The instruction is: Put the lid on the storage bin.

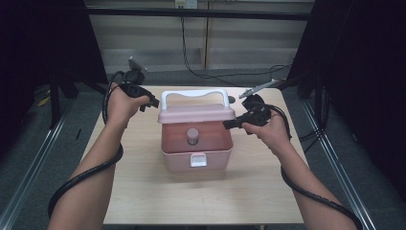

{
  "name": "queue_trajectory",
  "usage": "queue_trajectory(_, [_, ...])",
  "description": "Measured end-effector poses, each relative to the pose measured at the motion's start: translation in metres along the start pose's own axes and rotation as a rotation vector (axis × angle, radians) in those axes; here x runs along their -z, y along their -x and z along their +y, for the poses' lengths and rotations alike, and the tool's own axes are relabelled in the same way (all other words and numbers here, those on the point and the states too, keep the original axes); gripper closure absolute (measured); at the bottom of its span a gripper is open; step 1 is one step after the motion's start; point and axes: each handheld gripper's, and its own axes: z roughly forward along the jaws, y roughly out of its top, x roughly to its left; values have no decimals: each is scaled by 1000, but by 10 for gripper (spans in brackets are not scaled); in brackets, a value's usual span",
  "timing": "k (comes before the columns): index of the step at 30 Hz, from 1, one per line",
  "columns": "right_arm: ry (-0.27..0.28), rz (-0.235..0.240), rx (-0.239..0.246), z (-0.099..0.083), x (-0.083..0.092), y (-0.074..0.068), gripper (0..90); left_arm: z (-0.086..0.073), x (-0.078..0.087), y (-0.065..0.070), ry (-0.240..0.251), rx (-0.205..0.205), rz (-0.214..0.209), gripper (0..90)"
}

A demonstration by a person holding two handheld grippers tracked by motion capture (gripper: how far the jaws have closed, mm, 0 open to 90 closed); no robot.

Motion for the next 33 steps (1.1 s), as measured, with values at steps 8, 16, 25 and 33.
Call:
queue_trajectory(8, [-10, -2, 6, -7, -3, -2, 900, -8, 0, -10, -2, 29, 25, 550])
queue_trajectory(16, [-4, -3, 9, -12, -3, -2, 900, -20, -3, -20, 15, 39, 52, 434])
queue_trajectory(25, [-1, 10, 28, -17, -4, -3, 900, -39, -12, -32, 26, 45, 79, 288])
queue_trajectory(33, [-9, 12, 31, -19, -5, -4, 897, -52, -16, -38, 29, 45, 75, 244])
